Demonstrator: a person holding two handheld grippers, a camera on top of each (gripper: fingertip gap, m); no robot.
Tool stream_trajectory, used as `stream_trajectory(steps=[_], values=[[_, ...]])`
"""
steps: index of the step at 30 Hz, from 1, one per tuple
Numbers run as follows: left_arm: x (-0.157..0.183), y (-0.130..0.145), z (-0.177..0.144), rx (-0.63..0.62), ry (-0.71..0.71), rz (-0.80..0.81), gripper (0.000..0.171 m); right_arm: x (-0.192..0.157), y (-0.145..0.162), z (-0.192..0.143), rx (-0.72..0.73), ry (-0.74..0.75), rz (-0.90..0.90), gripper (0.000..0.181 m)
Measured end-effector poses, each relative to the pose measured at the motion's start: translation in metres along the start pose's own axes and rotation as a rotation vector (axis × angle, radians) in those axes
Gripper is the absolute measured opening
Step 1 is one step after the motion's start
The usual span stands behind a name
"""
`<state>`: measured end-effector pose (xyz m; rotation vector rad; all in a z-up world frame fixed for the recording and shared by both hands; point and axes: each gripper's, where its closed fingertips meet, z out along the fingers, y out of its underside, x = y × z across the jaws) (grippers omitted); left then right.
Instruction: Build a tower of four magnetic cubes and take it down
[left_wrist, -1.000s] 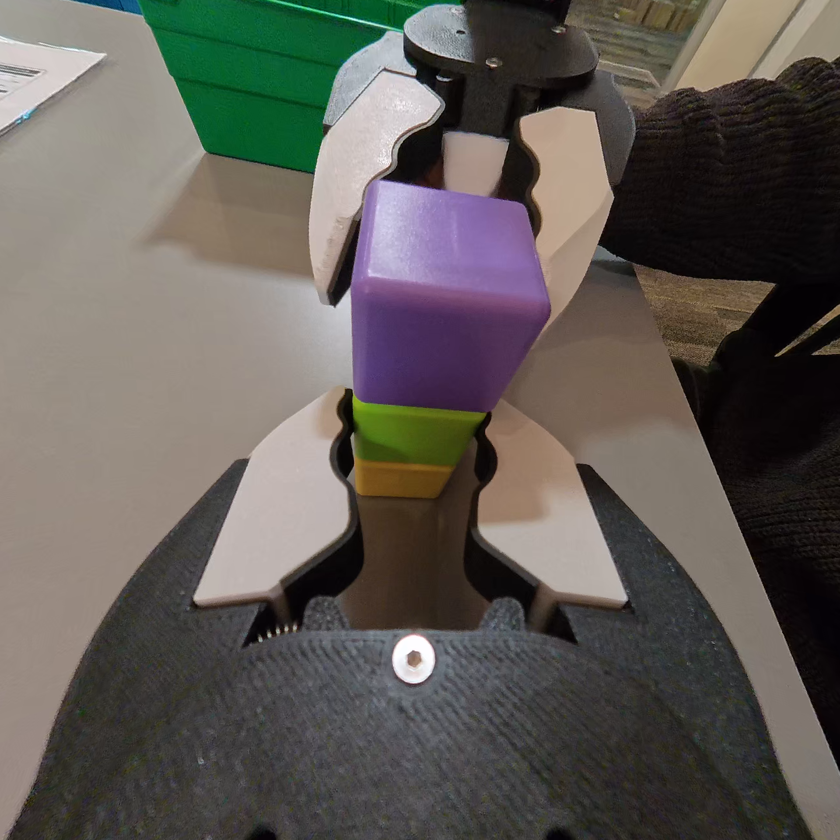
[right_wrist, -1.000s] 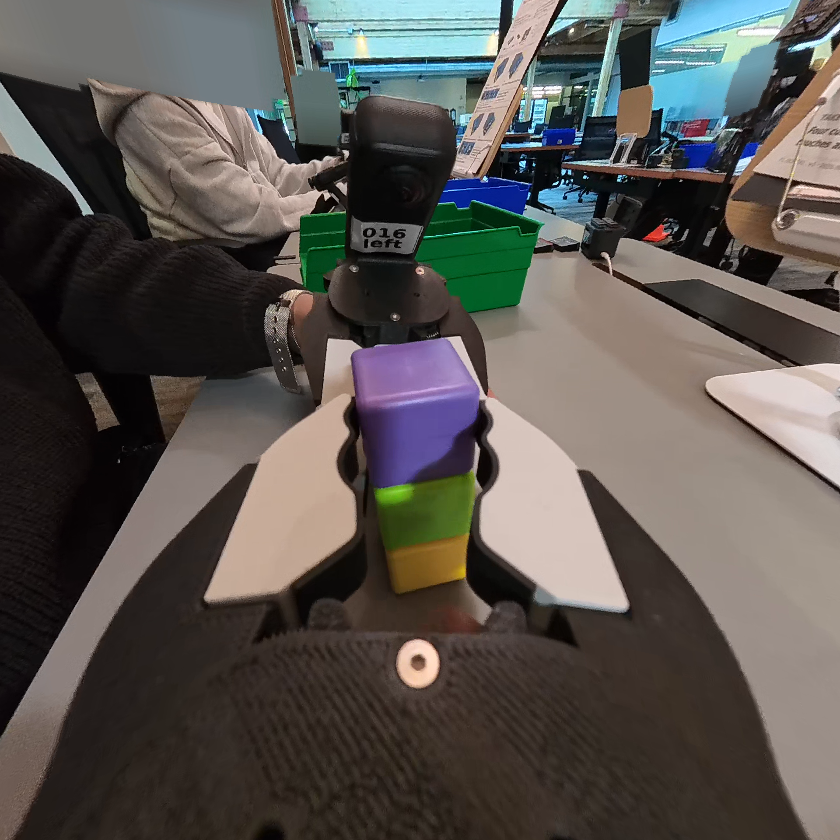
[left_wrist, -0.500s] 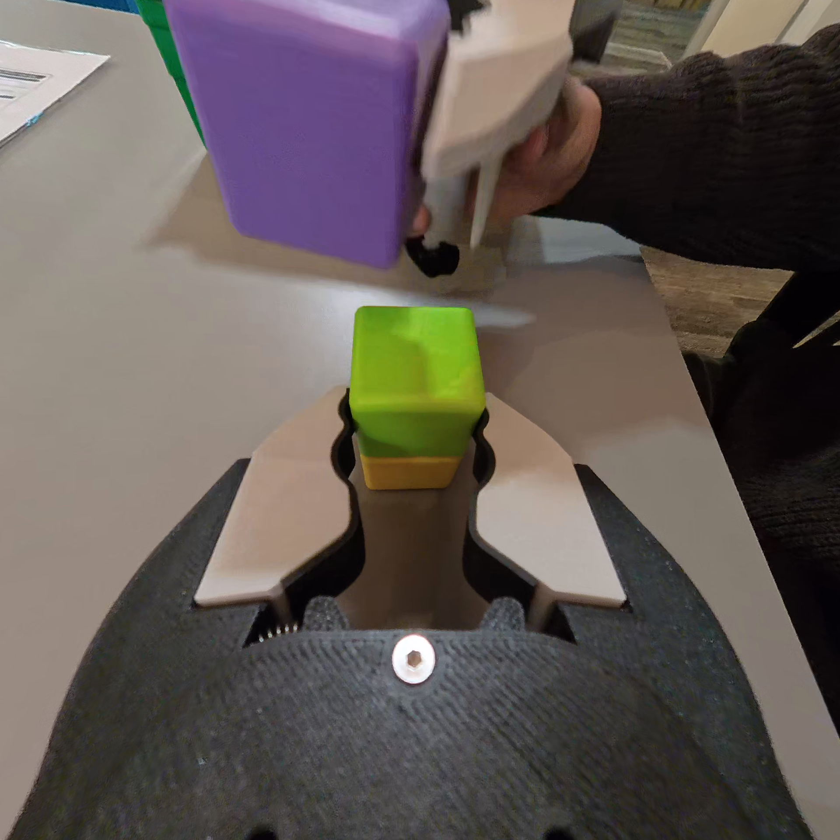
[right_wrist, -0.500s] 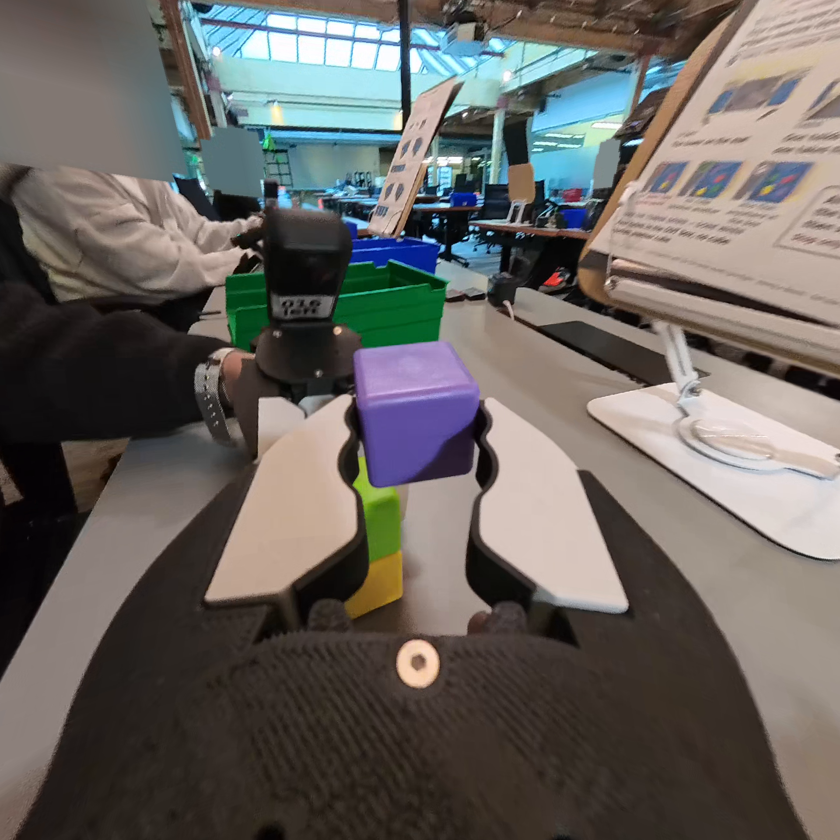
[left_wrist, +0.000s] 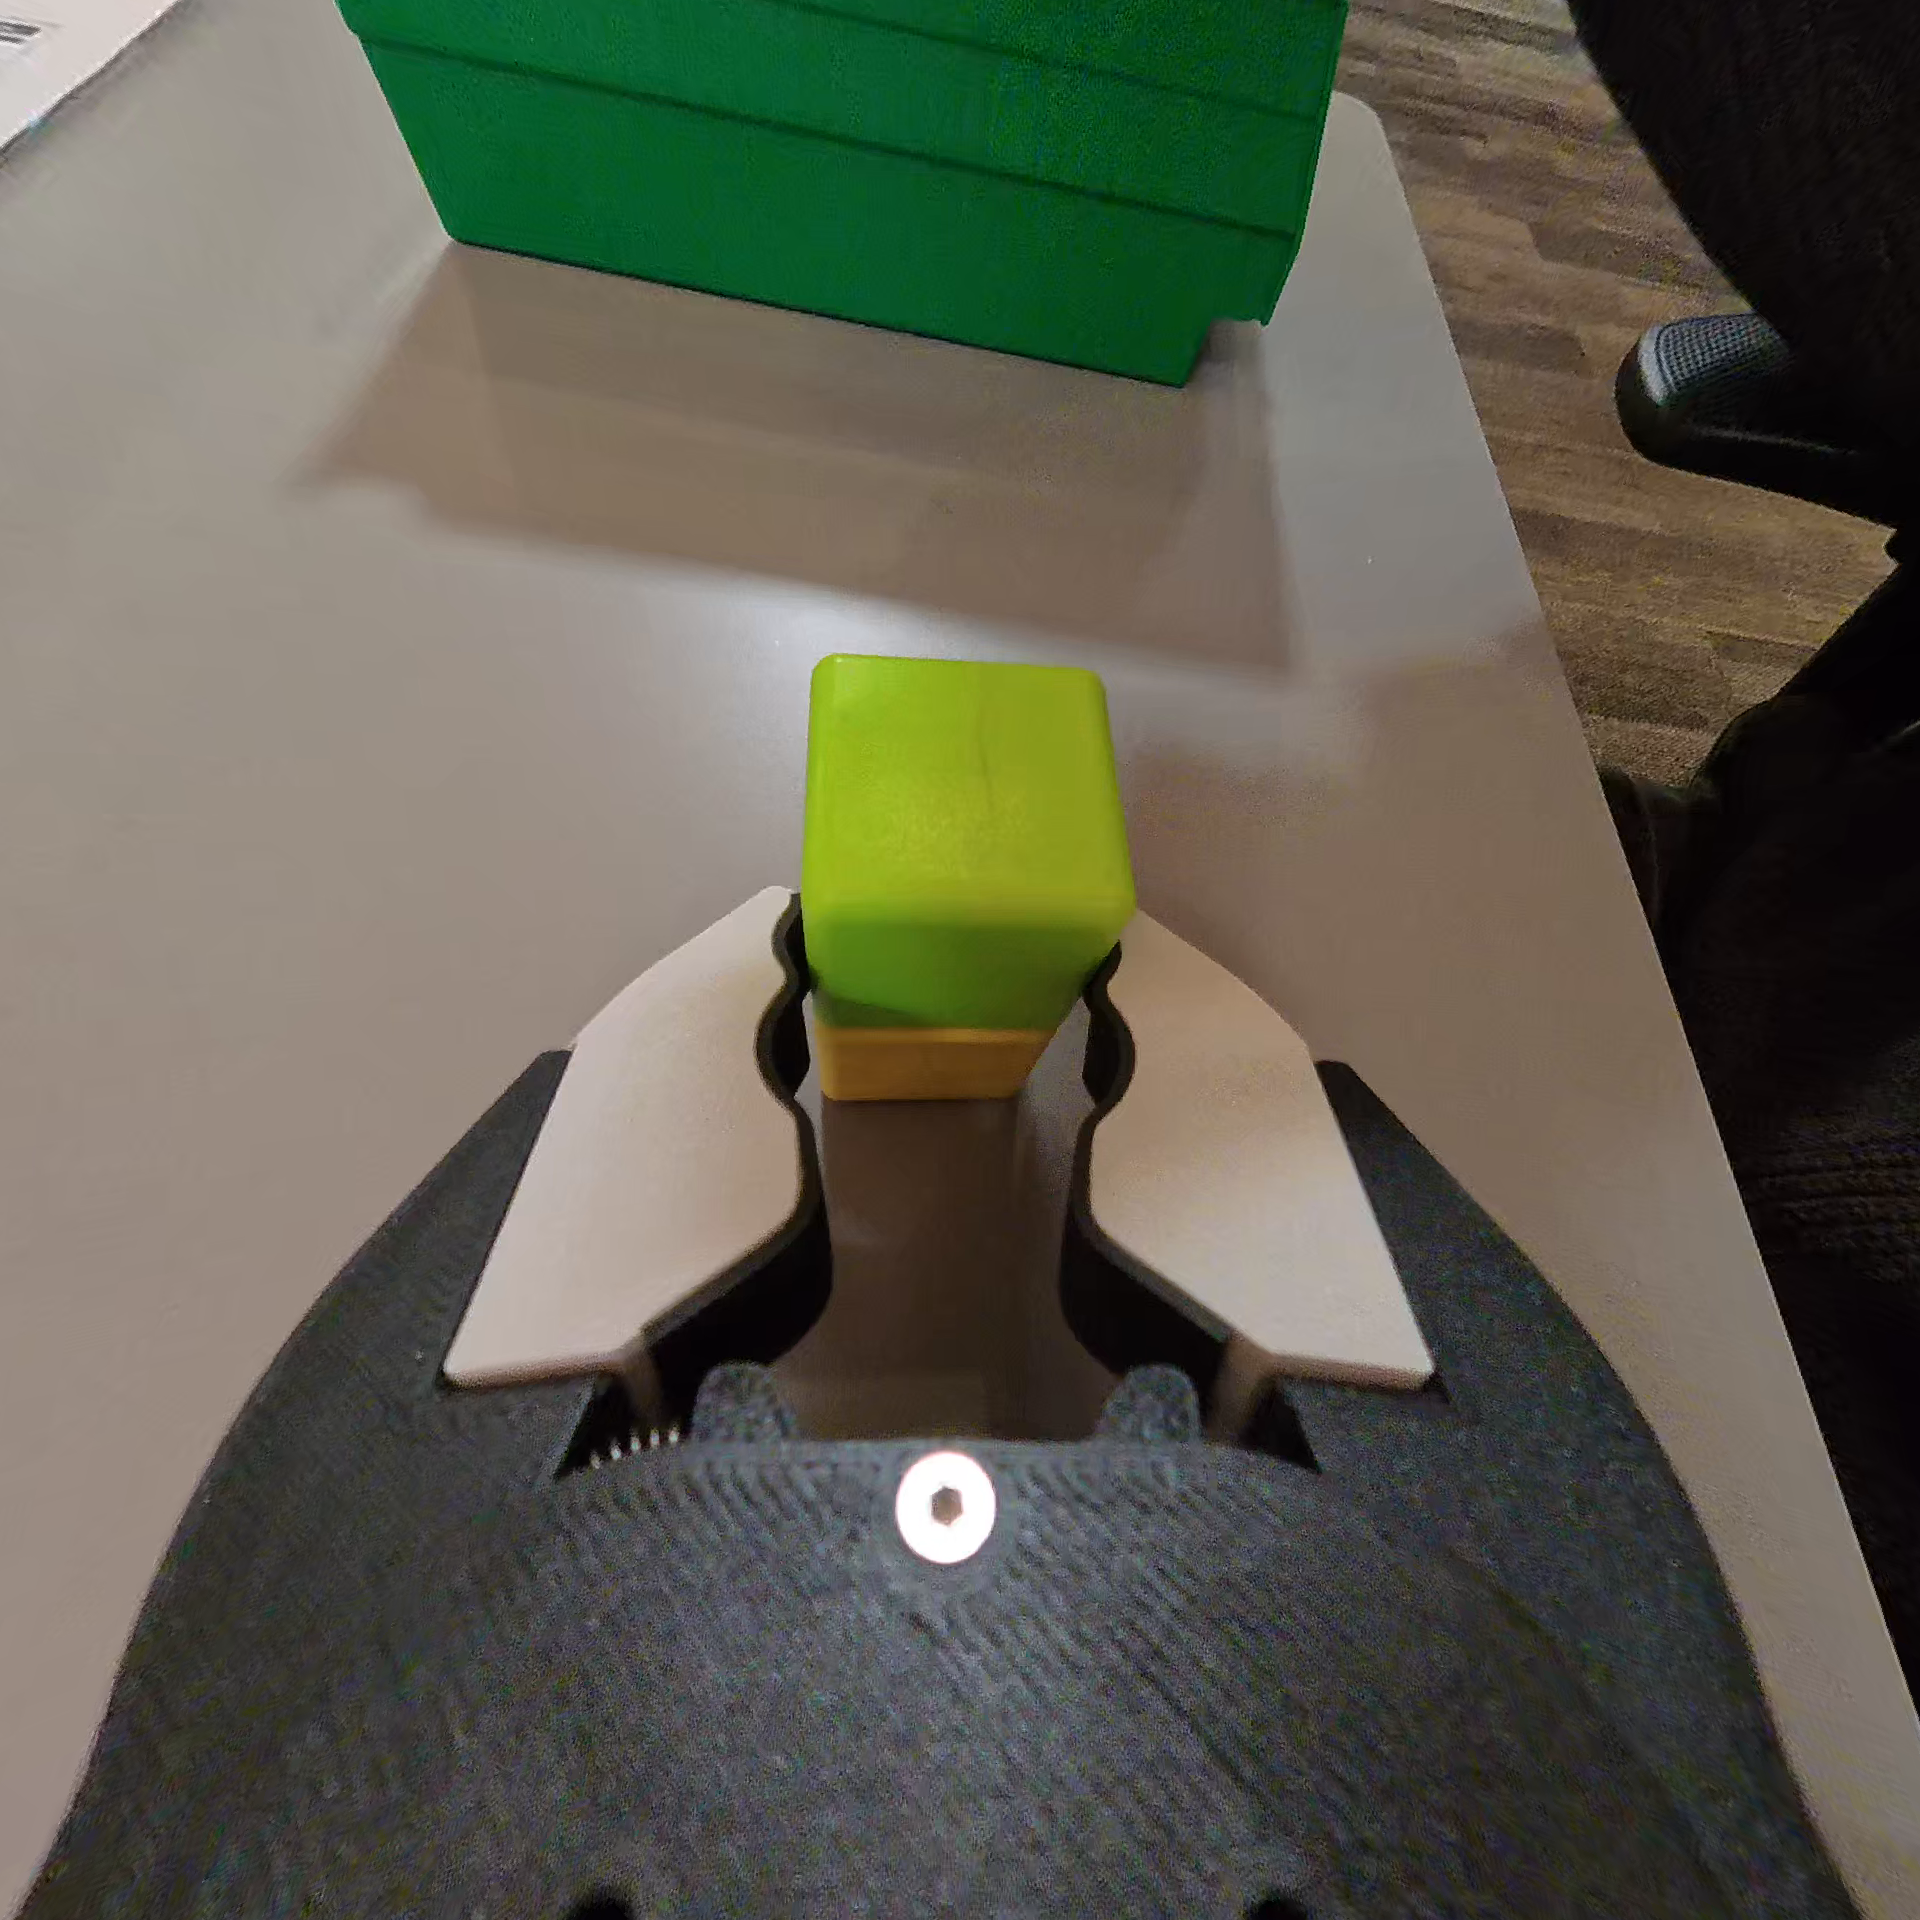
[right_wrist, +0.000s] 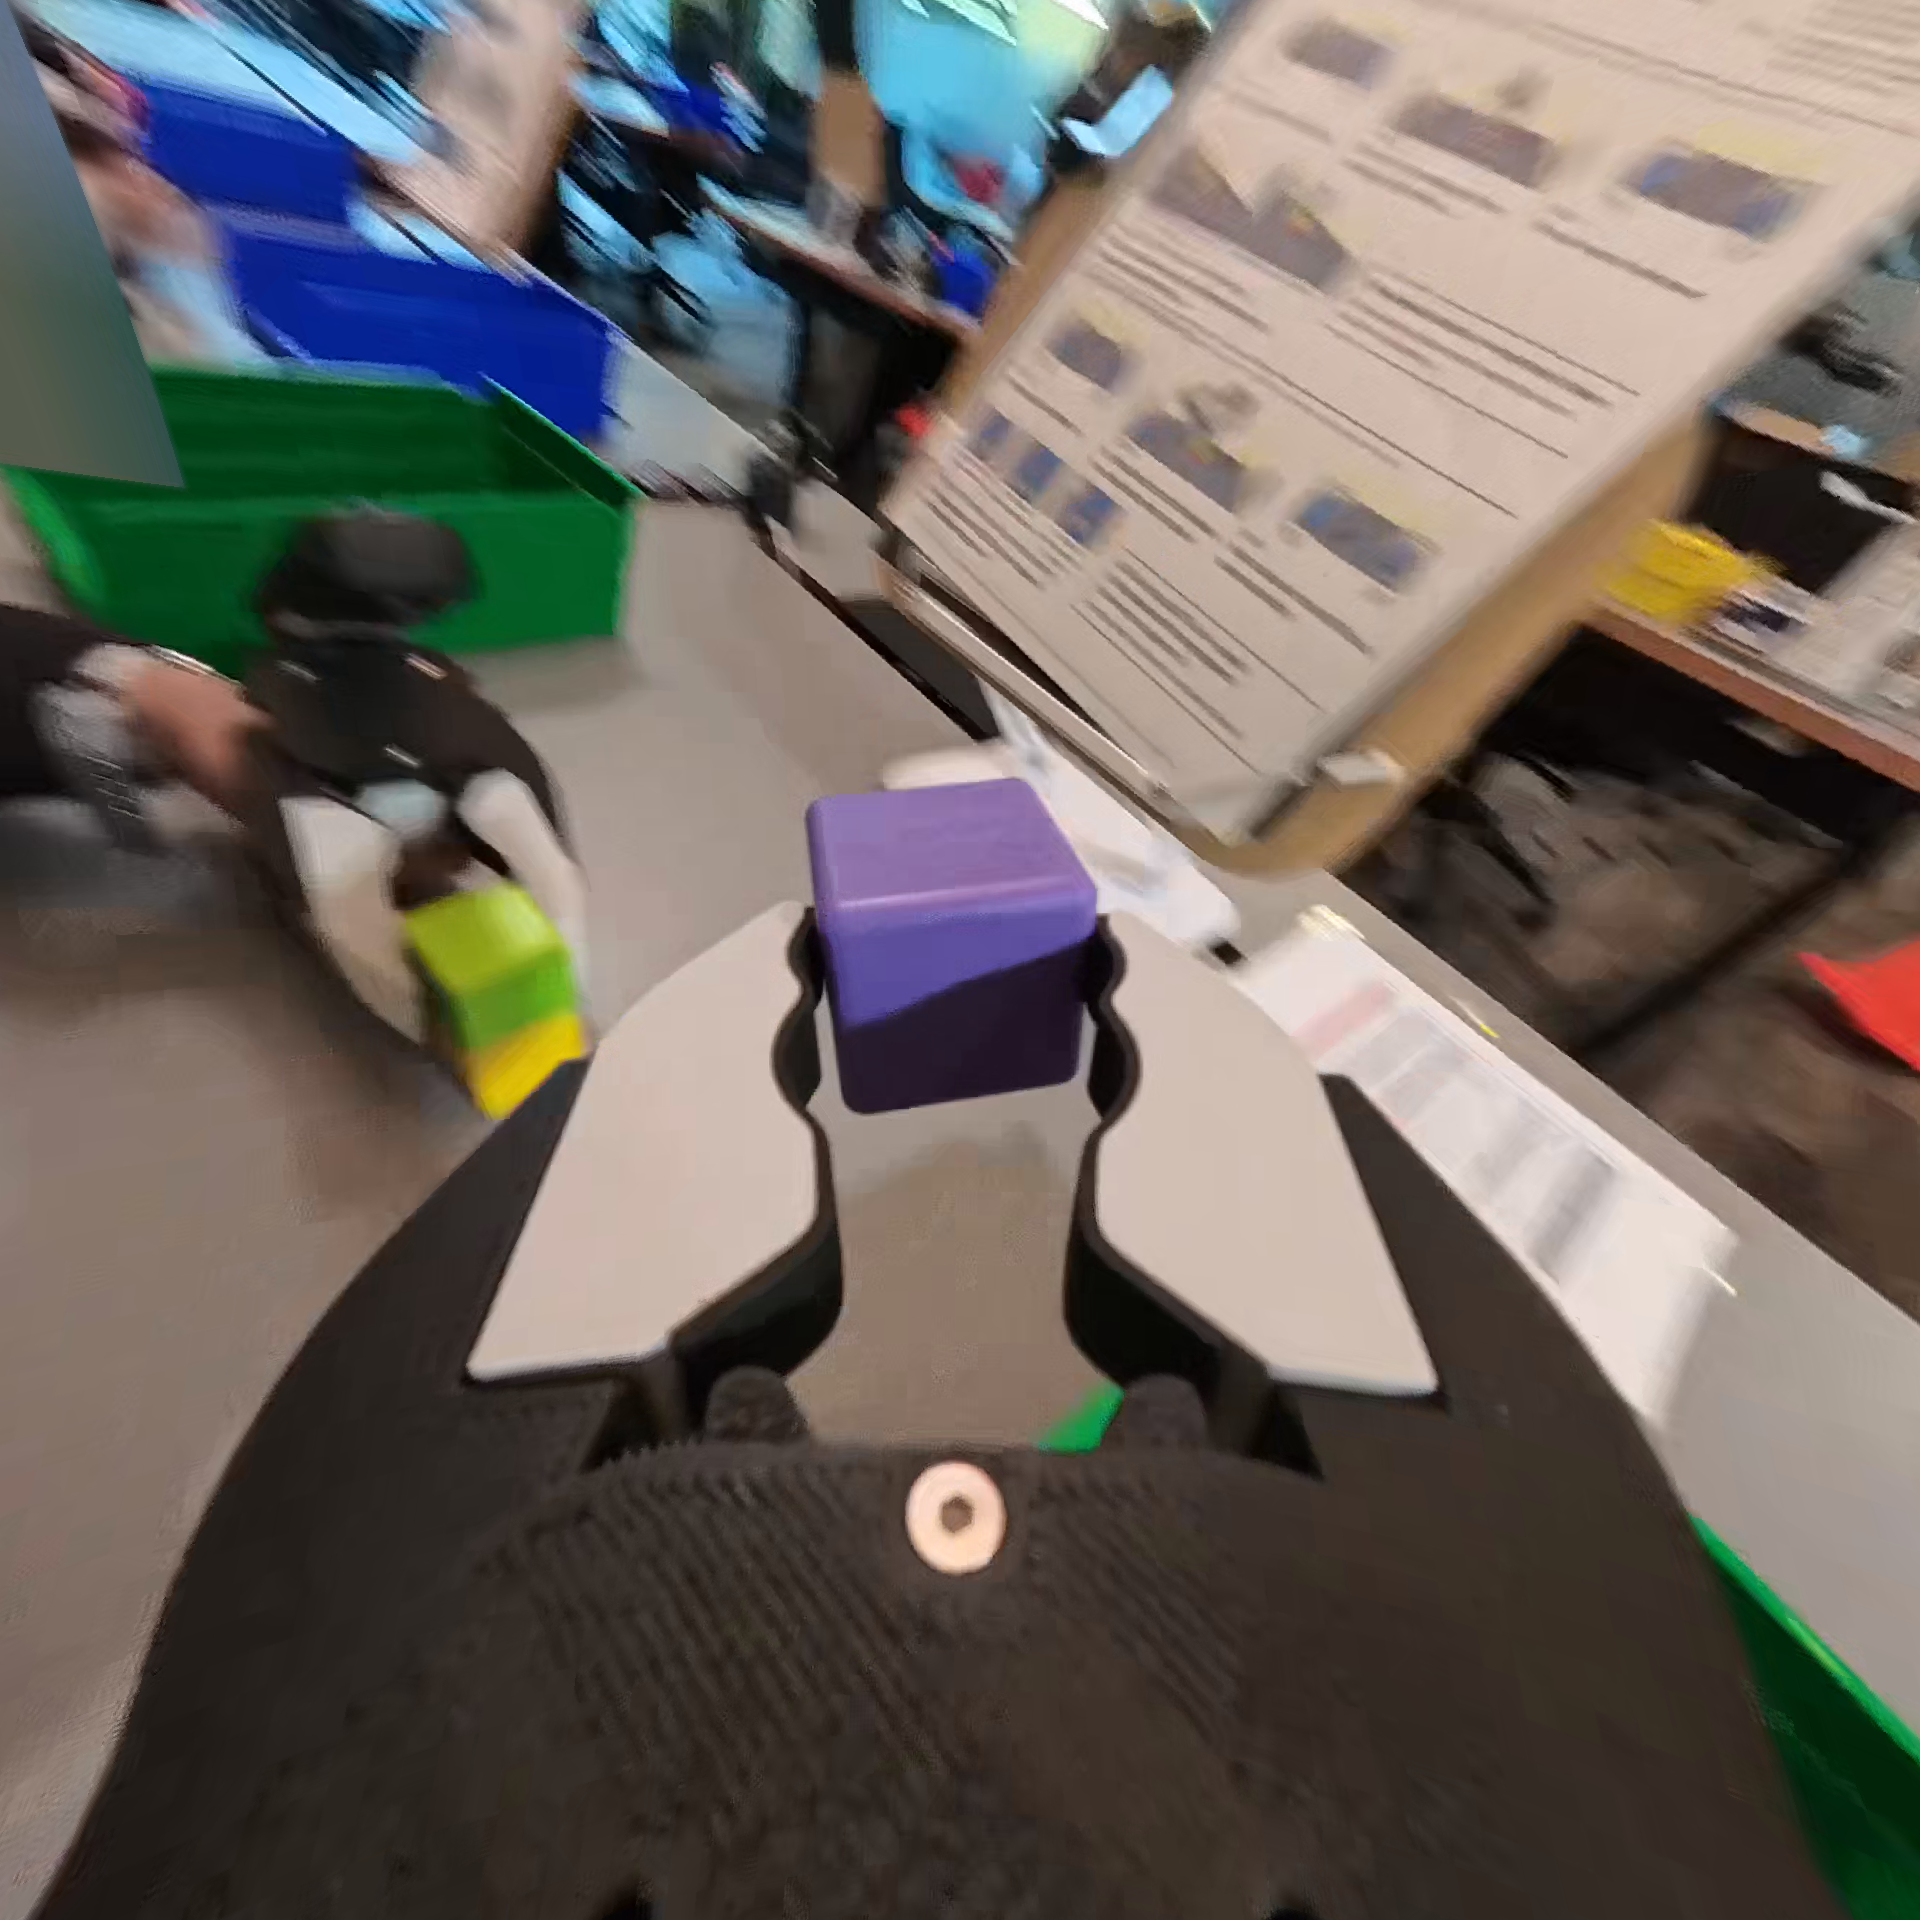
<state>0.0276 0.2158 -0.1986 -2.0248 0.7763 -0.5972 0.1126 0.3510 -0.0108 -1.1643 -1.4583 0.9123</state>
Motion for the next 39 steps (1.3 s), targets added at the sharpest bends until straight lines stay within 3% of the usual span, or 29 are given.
stream_trajectory(steps=[3,8,14,20,27,31,36,39], values=[[0.0,0.0,0.0,-0.002,0.001,-0.001,0.05,0.051,0.037,-0.041,-0.174,0.204,0.047,0.05],[0.0,0.002,0.003,-0.023,0.009,-0.008,0.05,0.102,0.127,-0.088,-0.445,0.428,0.324,0.05],[0.0,0.004,0.004,-0.035,0.006,-0.005,0.051,0.122,0.221,-0.109,-0.68,0.614,0.477,0.051],[0.0,0.004,0.004,-0.036,0.01,-0.01,0.051,0.125,0.254,-0.122,-0.85,0.704,0.475,0.051],[0.0,0.004,0.004,-0.038,0.011,-0.012,0.051,0.122,0.264,-0.123,-0.925,0.693,0.427,0.054],[0.0,0.005,0.004,-0.04,0.014,-0.014,0.051,0.124,0.252,-0.122,-0.878,0.684,0.427,0.061],[0.0,0.007,0.006,-0.058,0.013,-0.021,0.053,0.127,0.189,-0.101,-0.636,0.631,0.38,0.065],[-0.003,0.011,0.007,-0.085,-0.012,-0.039,0.073,0.113,0.129,-0.071,-0.428,0.53,0.285,0.064]])
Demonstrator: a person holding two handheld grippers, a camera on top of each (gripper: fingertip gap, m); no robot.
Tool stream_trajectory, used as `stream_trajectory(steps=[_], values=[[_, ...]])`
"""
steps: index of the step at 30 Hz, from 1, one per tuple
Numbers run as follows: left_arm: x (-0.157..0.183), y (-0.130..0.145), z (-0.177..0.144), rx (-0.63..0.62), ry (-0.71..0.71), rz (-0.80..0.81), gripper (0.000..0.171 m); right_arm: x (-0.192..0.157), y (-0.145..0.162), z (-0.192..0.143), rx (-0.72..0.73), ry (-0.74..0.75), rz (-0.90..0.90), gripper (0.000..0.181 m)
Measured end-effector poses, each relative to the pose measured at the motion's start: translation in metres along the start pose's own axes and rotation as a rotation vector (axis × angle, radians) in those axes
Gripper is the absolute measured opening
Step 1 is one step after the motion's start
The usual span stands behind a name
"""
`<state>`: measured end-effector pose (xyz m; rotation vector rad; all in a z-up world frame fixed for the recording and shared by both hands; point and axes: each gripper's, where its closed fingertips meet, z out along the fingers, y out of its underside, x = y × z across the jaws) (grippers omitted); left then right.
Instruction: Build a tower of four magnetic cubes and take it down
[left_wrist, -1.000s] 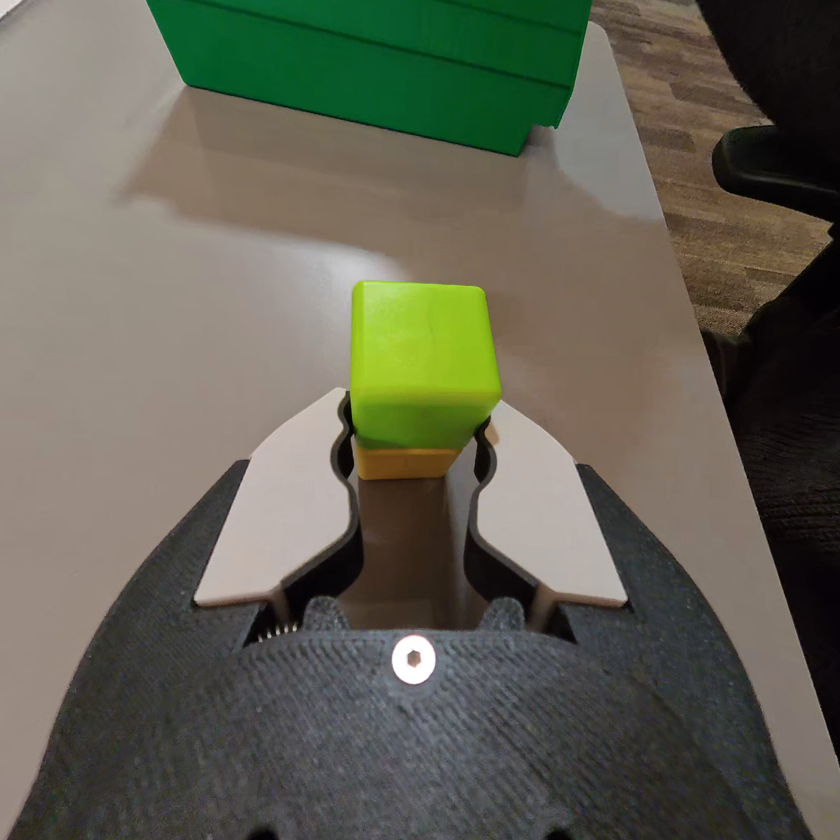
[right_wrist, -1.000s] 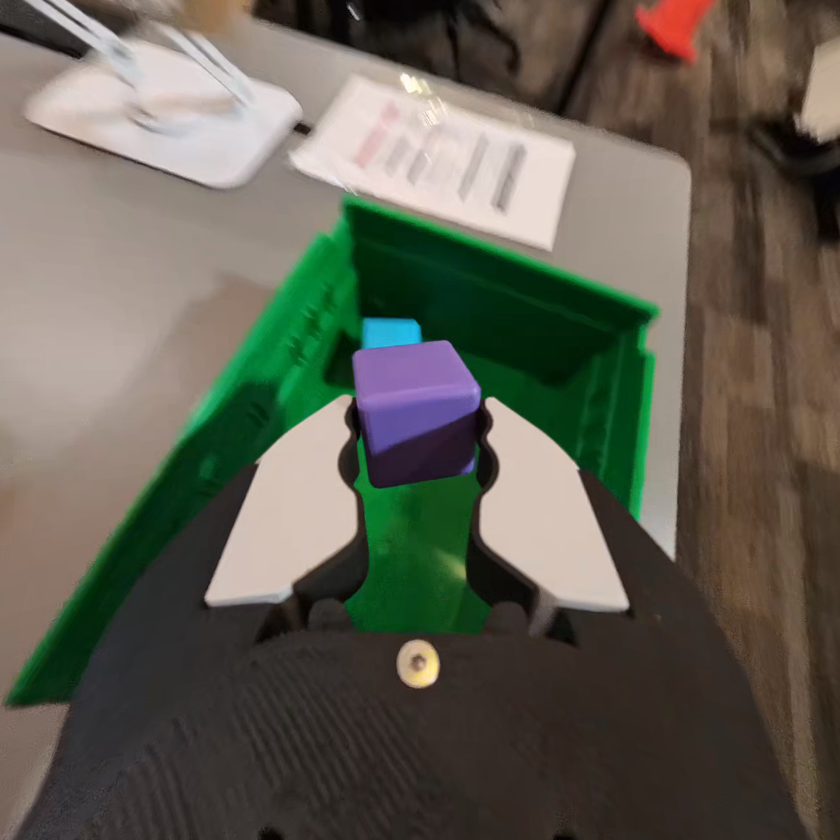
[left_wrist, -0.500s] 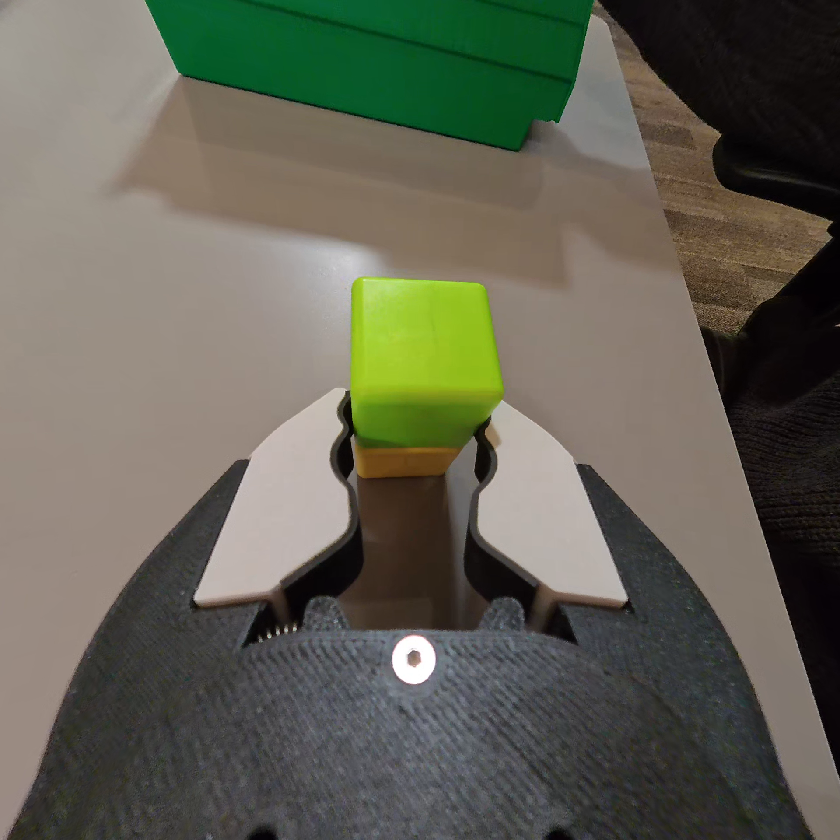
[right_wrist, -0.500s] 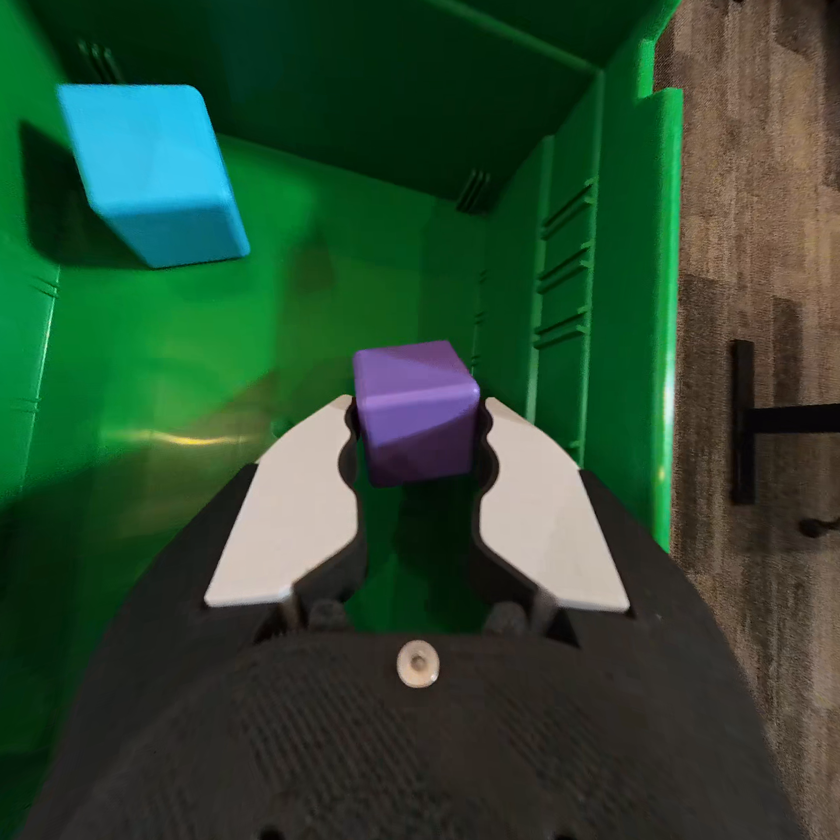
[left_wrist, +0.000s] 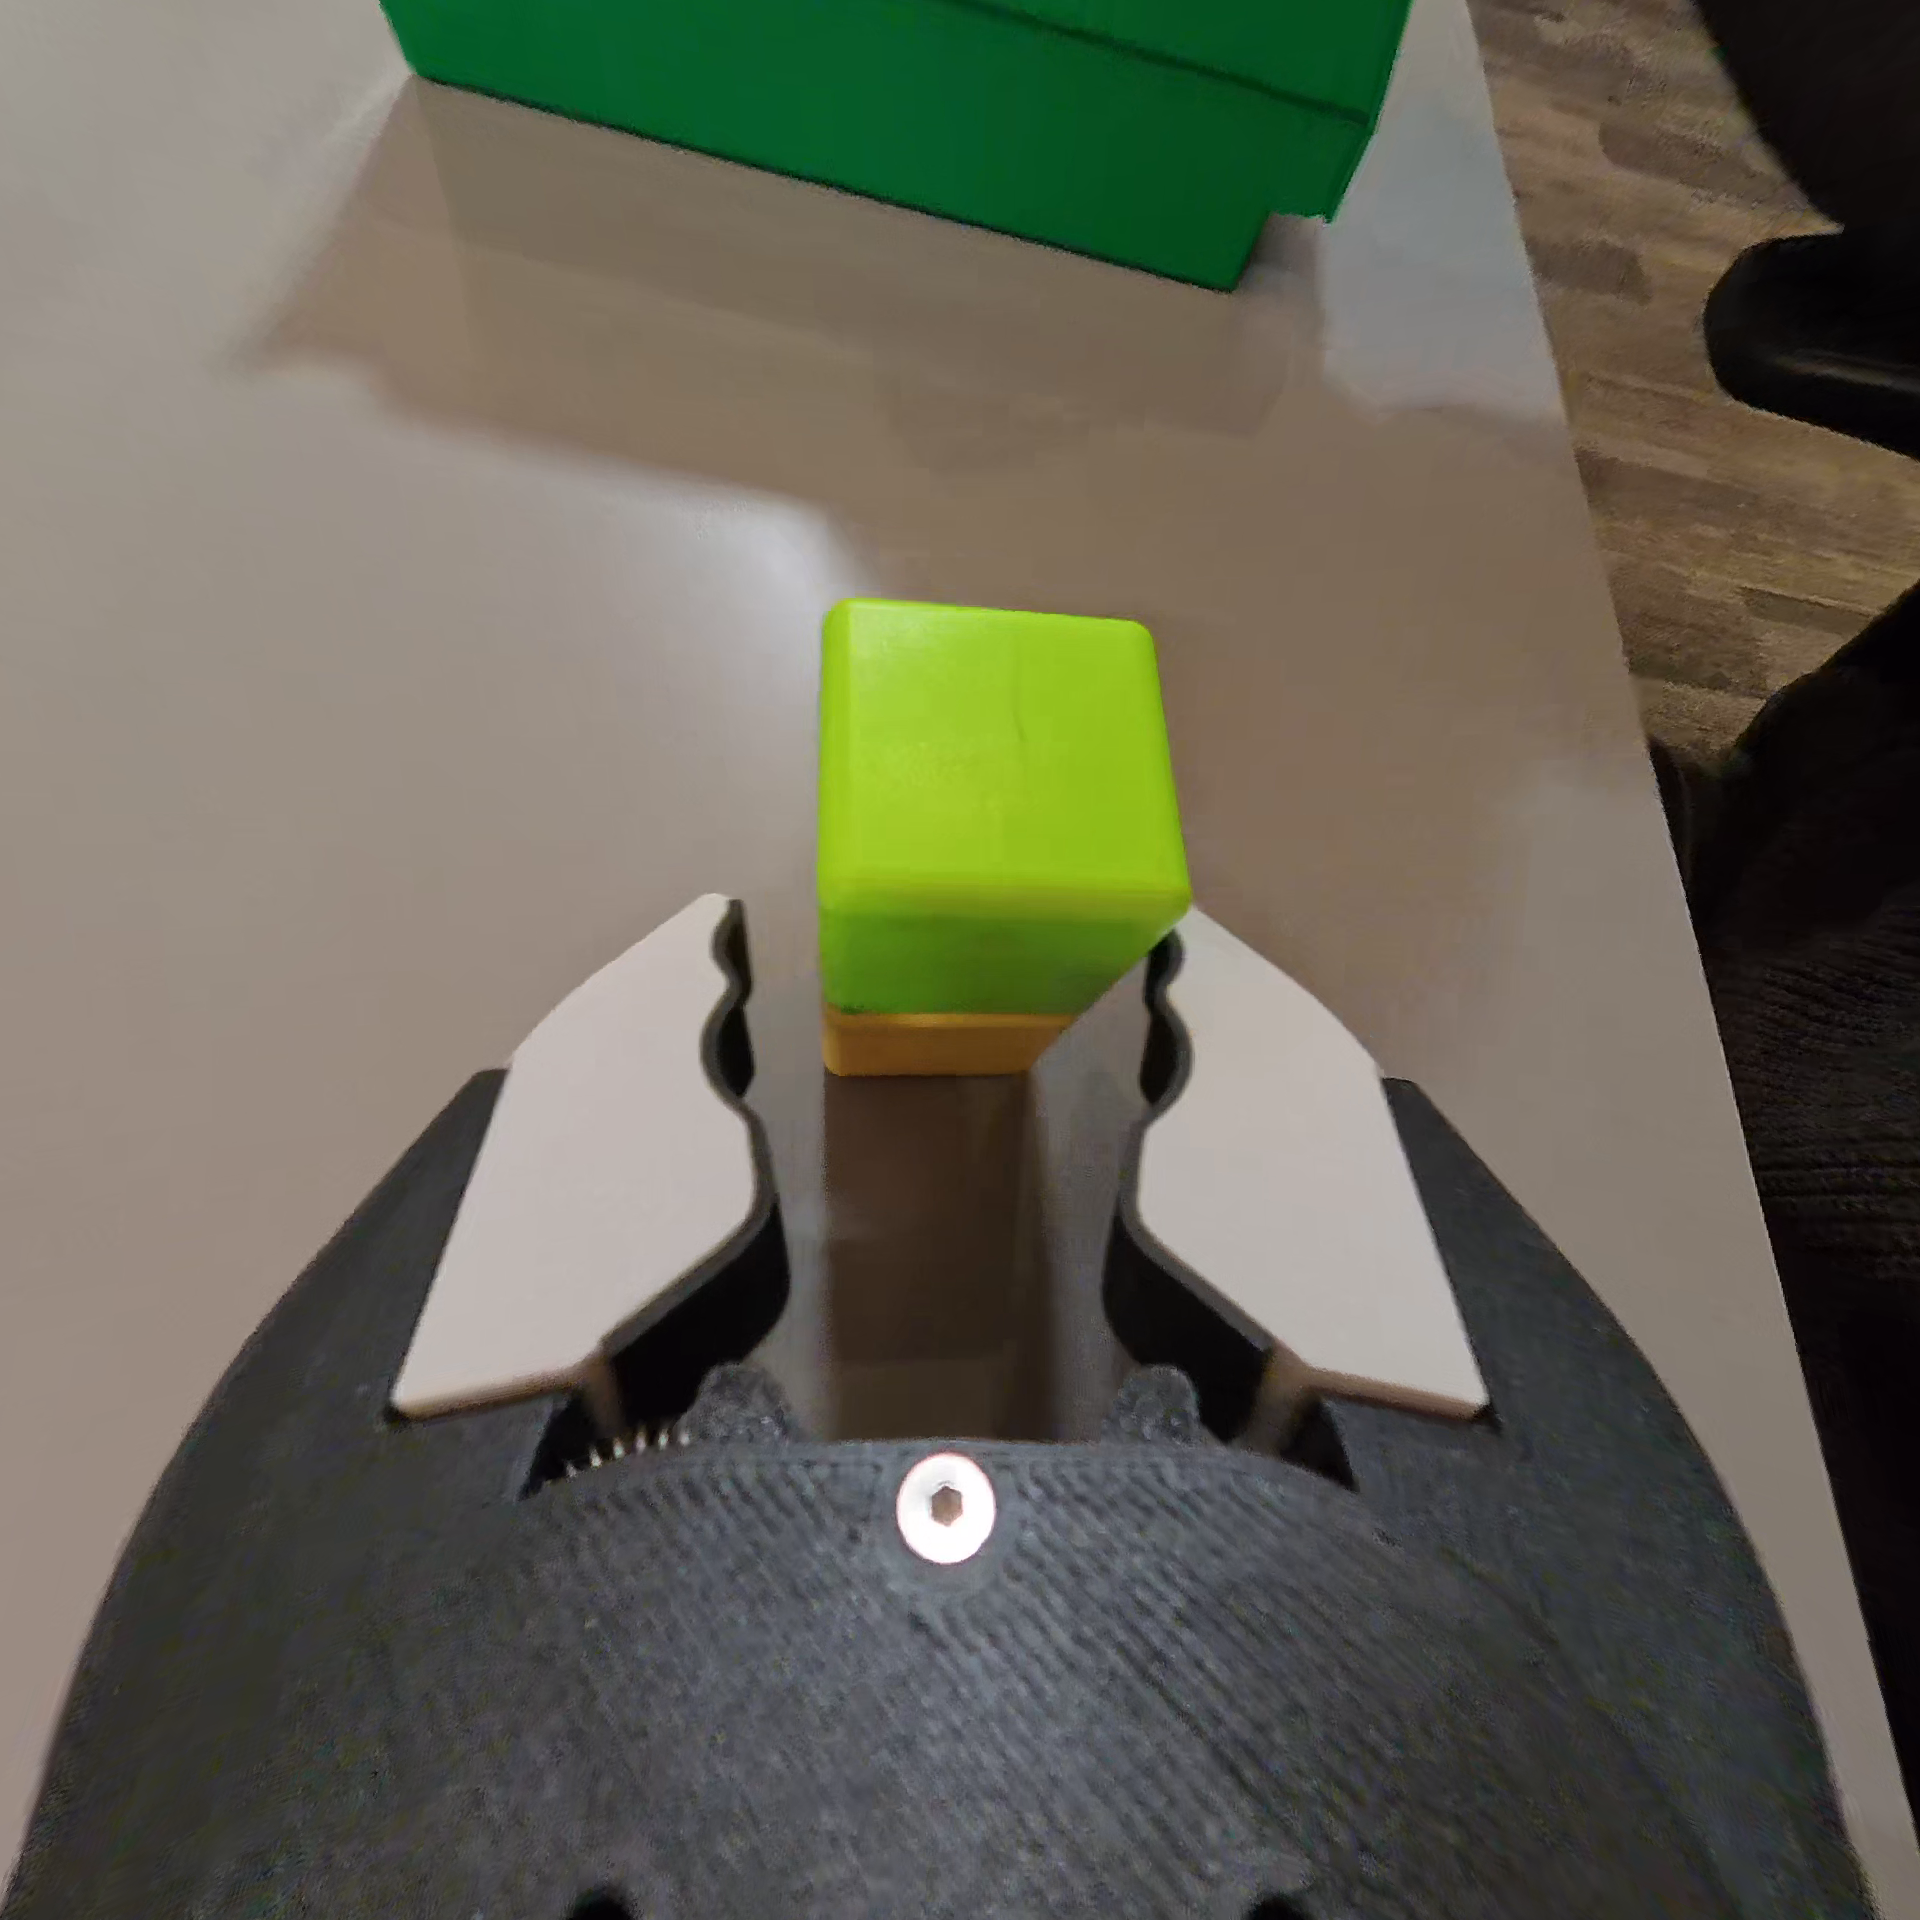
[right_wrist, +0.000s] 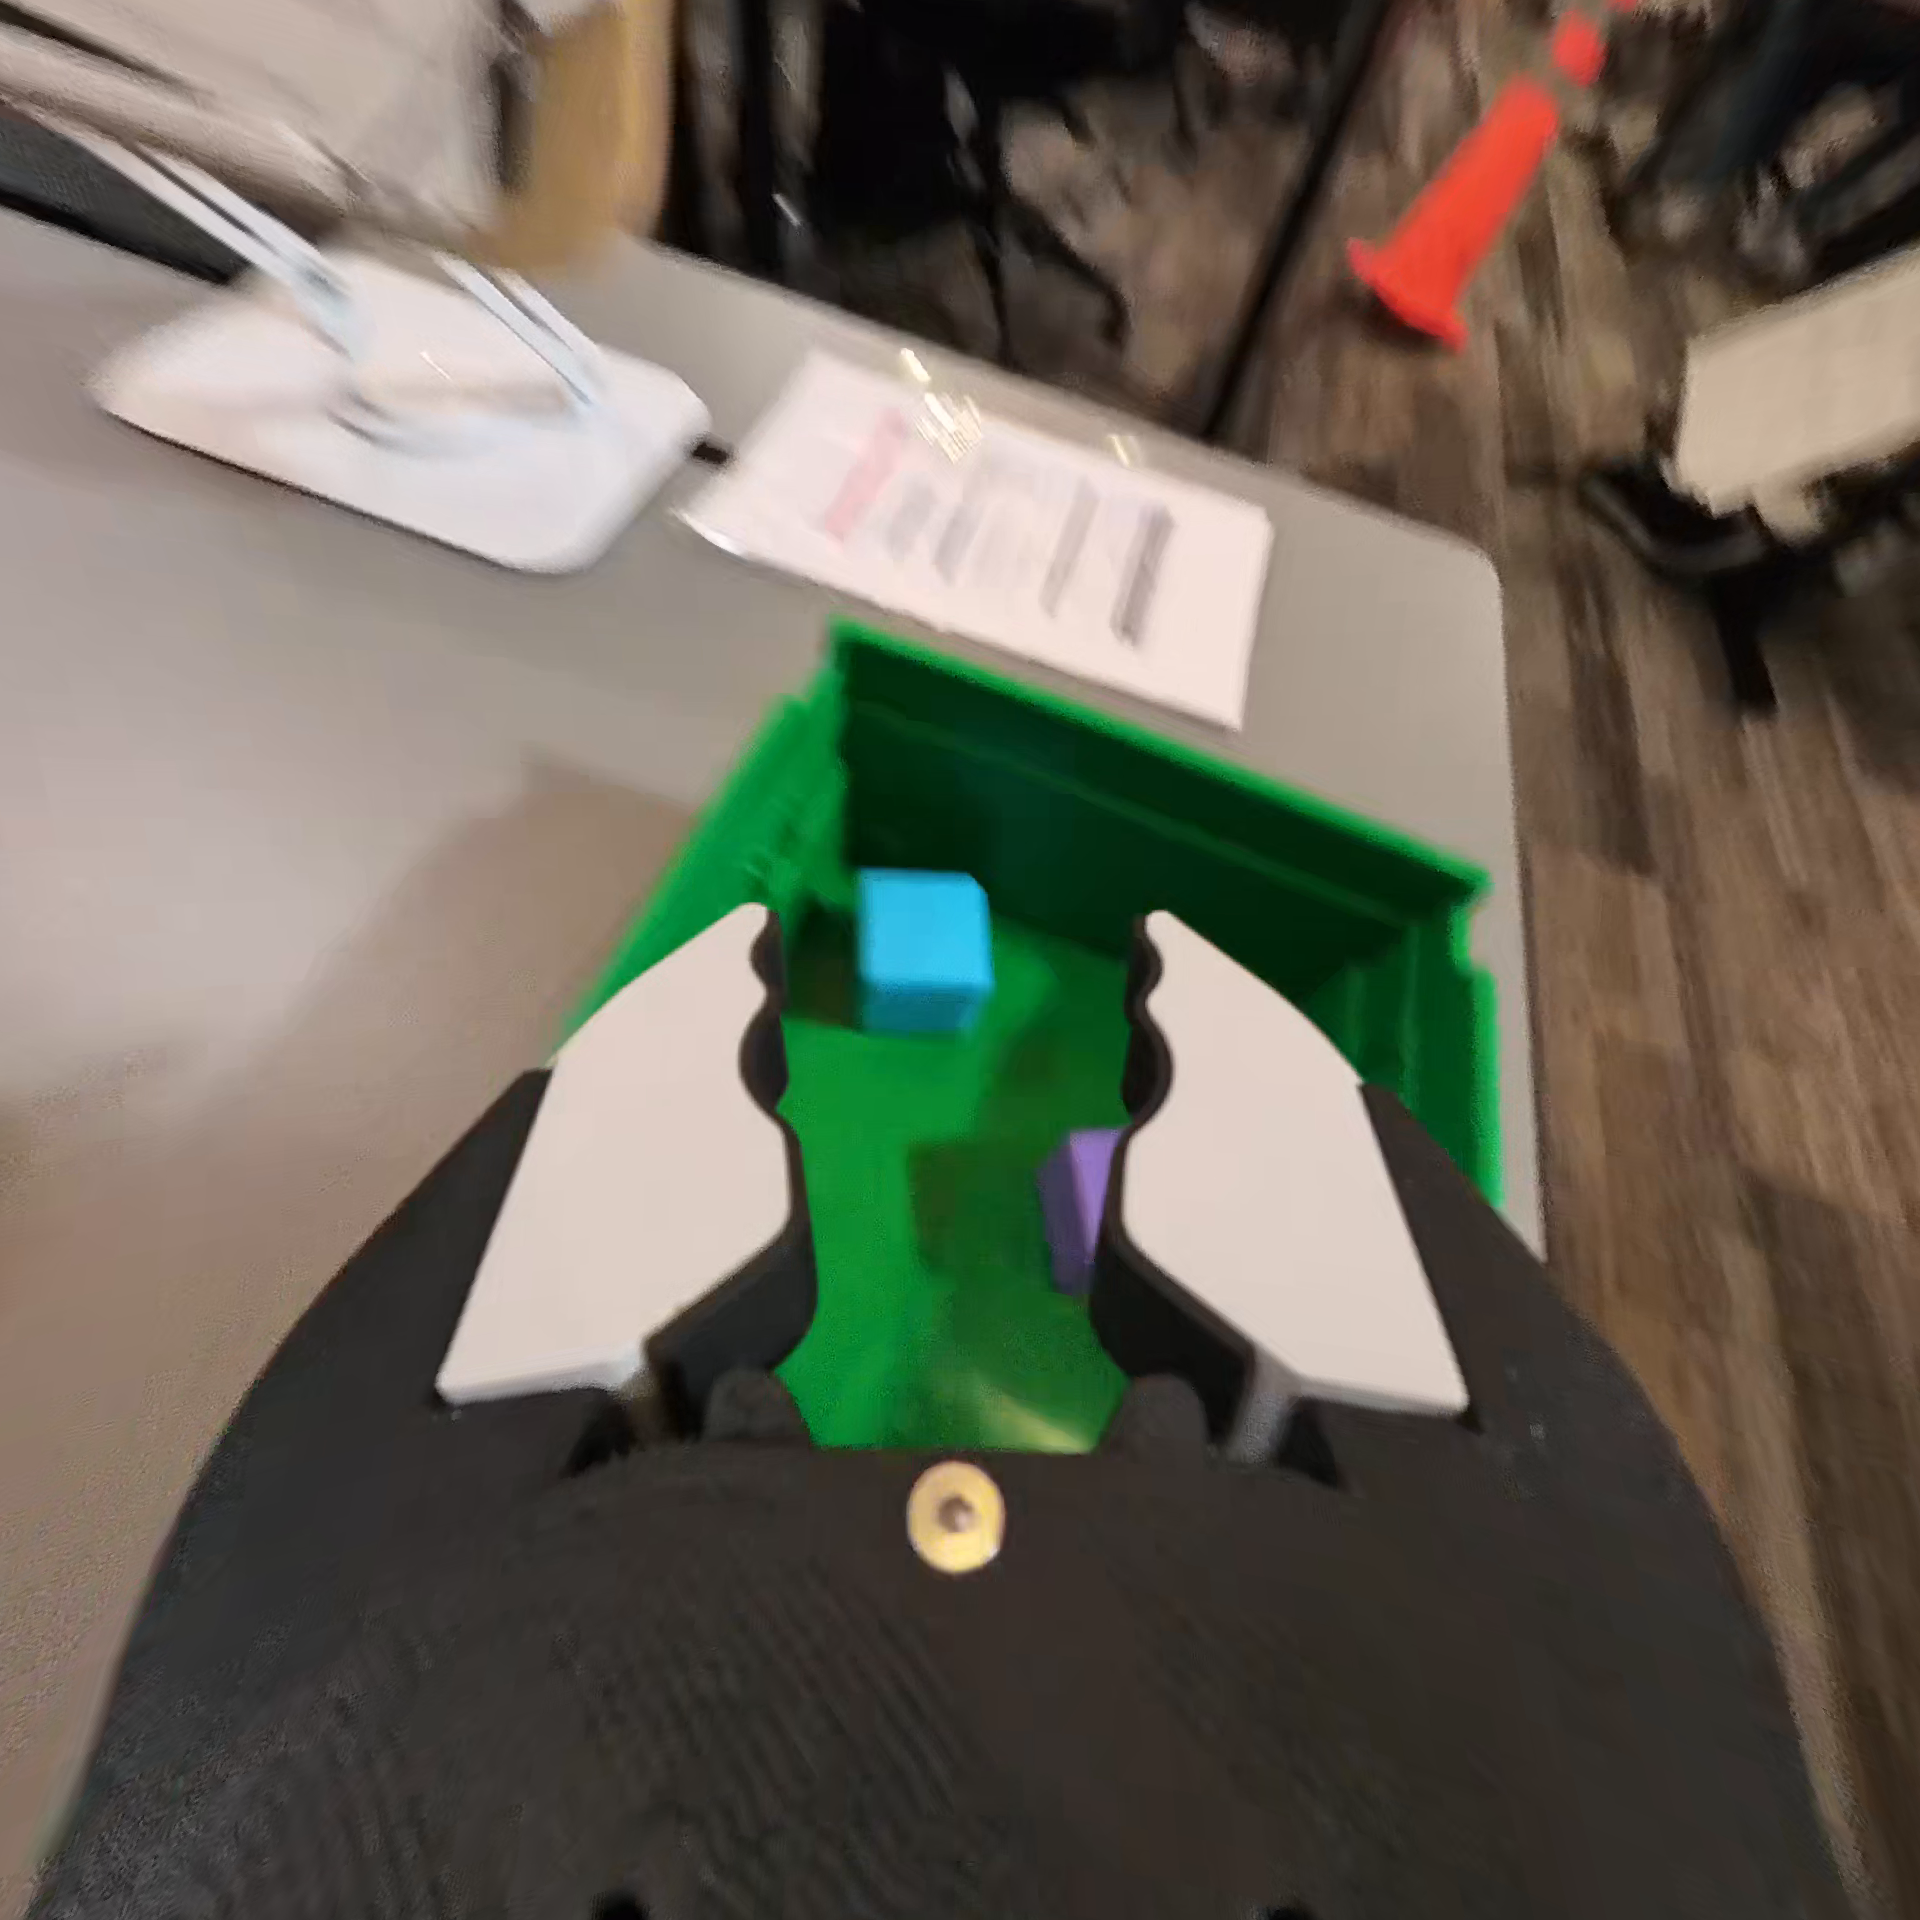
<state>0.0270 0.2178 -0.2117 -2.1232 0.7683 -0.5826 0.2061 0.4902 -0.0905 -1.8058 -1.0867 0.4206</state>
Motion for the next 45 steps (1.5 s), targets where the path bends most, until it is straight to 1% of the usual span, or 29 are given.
stream_trajectory(steps=[1,4,7,10,12,14,16,19,22,25,28,32,36,41,42,44,45], values=[[-0.002,0.0,0.0,-0.004,-0.011,-0.006,0.079,-0.017,-0.018,-0.004,0.063,-0.052,-0.02,0.064],[-0.001,0.001,-0.001,-0.004,0.001,-0.023,0.08,-0.082,-0.06,-0.015,0.219,-0.252,-0.083,0.068],[-0.002,0.004,-0.001,-0.018,0.007,-0.043,0.079,-0.151,-0.083,-0.023,0.316,-0.449,-0.136,0.07],[-0.002,0.008,0.0,-0.042,0.0,-0.043,0.08,-0.216,-0.087,-0.026,0.351,-0.641,-0.15,0.071],[-0.002,0.01,0.001,-0.056,-0.004,-0.035,0.08,-0.251,-0.081,-0.023,0.328,-0.742,-0.142,0.072],[-0.003,0.012,0.001,-0.068,-0.018,-0.029,0.08,-0.279,-0.072,-0.017,0.296,-0.815,-0.127,0.072],[-0.004,0.013,0.002,-0.079,-0.03,-0.021,0.08,-0.298,-0.059,-0.008,0.261,-0.855,-0.119,0.072],[-0.003,0.016,0.004,-0.107,-0.042,-0.006,0.078,-0.319,-0.041,0.001,0.219,-0.912,-0.117,0.073],[-0.004,0.019,0.006,-0.13,-0.051,0.003,0.077,-0.33,-0.027,0.009,0.189,-0.959,-0.102,0.072],[-0.004,0.02,0.007,-0.138,-0.053,0.003,0.074,-0.335,-0.017,0.014,0.162,-0.978,-0.107,0.075],[-0.003,0.02,0.007,-0.141,-0.051,0.007,0.069,-0.336,-0.014,0.015,0.18,-0.99,-0.122,0.077],[-0.003,0.022,0.009,-0.154,-0.051,0.013,0.068,-0.342,-0.006,0.015,0.169,-1.018,-0.143,0.084],[-0.003,0.022,0.009,-0.16,-0.056,0.017,0.067,-0.348,0.0,0.016,0.168,-1.018,-0.186,0.085],[-0.003,0.023,0.01,-0.166,-0.062,0.025,0.058,-0.355,0.01,0.019,0.162,-0.993,-0.274,0.082],[-0.003,0.023,0.01,-0.166,-0.062,0.027,0.057,-0.357,0.011,0.018,0.167,-0.99,-0.297,0.081],[-0.002,0.023,0.01,-0.166,-0.056,0.028,0.05,-0.359,0.014,0.02,0.182,-0.965,-0.351,0.077],[-0.001,0.023,0.01,-0.167,-0.05,0.028,0.05,-0.36,0.015,0.021,0.188,-0.949,-0.382,0.074]])
